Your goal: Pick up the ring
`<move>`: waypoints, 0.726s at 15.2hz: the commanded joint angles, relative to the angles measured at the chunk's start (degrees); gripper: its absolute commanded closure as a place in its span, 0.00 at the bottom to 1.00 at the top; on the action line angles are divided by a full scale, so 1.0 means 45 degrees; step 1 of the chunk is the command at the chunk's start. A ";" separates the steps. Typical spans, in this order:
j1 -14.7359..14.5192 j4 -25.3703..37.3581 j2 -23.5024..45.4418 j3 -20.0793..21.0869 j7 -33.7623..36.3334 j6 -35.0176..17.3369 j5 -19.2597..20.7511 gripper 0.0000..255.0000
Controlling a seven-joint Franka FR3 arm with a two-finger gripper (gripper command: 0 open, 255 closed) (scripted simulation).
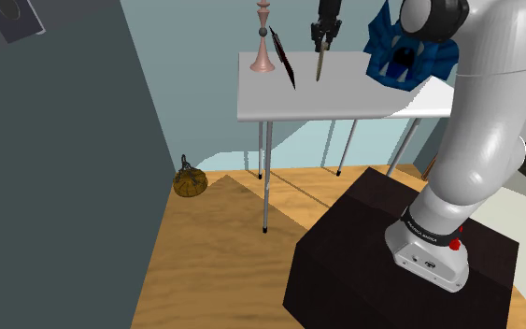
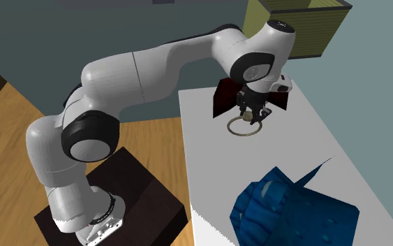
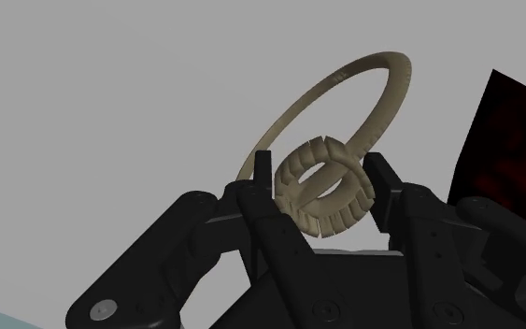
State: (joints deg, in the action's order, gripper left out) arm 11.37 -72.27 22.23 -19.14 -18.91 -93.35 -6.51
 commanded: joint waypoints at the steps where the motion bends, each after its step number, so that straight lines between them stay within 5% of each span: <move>1: 0.0019 0.0046 0.0042 -0.0007 -0.0006 0.0037 0.0000 1.00; 11: 0.0414 0.2970 0.0804 -0.0004 -0.0025 0.2208 -0.0237 1.00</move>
State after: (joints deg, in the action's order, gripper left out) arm 12.95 -60.91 25.19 -19.19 -19.04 -84.80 -7.38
